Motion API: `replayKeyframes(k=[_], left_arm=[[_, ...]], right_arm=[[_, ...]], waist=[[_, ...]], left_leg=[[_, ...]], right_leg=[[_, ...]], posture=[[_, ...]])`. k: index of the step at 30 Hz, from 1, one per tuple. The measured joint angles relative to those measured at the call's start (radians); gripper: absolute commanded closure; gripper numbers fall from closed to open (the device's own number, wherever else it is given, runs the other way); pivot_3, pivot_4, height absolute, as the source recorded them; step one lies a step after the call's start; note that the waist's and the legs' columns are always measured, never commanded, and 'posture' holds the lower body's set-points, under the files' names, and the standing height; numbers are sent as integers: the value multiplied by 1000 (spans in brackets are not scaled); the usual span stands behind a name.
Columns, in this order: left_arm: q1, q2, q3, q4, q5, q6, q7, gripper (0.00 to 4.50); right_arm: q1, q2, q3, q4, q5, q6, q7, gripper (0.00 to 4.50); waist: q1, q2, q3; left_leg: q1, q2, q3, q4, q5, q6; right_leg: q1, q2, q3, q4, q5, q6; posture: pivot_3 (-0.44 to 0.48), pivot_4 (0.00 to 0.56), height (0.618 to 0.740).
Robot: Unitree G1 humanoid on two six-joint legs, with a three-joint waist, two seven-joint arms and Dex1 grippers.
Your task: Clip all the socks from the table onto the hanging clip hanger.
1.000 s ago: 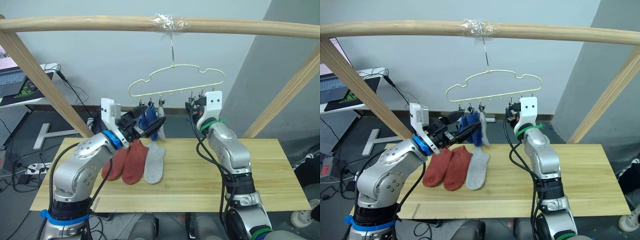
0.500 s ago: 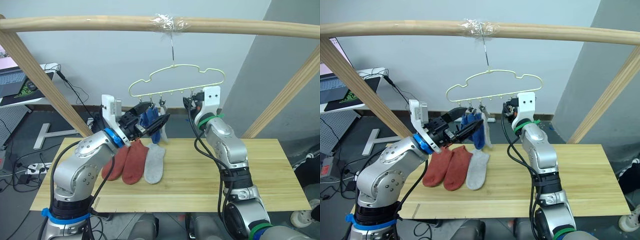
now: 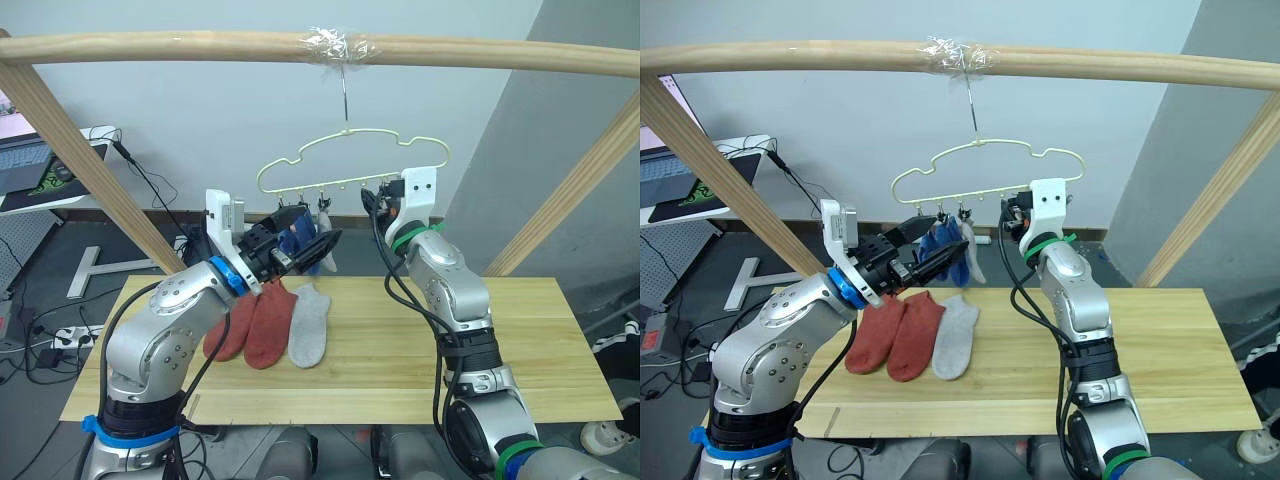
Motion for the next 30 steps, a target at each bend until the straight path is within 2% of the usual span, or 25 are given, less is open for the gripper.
replayKeyframes(k=[14,17,19,23,30], left_arm=[[-7,-4,-6,-7,-1,0,-2,0],[-7,-4,-6,-9,-1,0,-1,0],[-7,-5,-6,-9,-1,0,-1,0],[-4,-7,-7,-9,-1,0,-1,0],[9,-5,-17,-9,14,-2,-1,0]], right_arm=[[0,-2,0,11,0,-14,6,2557],[0,-2,0,11,0,-14,7,3059],[0,-2,0,11,0,-16,8,3684],[0,-3,-1,11,1,-18,13,4489],[0,-6,-3,11,3,-18,21,4489]], waist=[[0,0,0],[0,0,0],[0,0,0],[0,0,0],[0,0,0]], left_leg=[[0,0,0,0,0,0],[0,0,0,0,0,0],[0,0,0,0,0,0],[0,0,0,0,0,0],[0,0,0,0,0,0]], right_leg=[[0,0,0,0,0,0],[0,0,0,0,0,0],[0,0,0,0,0,0],[0,0,0,0,0,0],[0,0,0,0,0,0]], posture=[[69,168,740],[69,168,740],[68,171,740],[67,176,740],[66,183,740]])
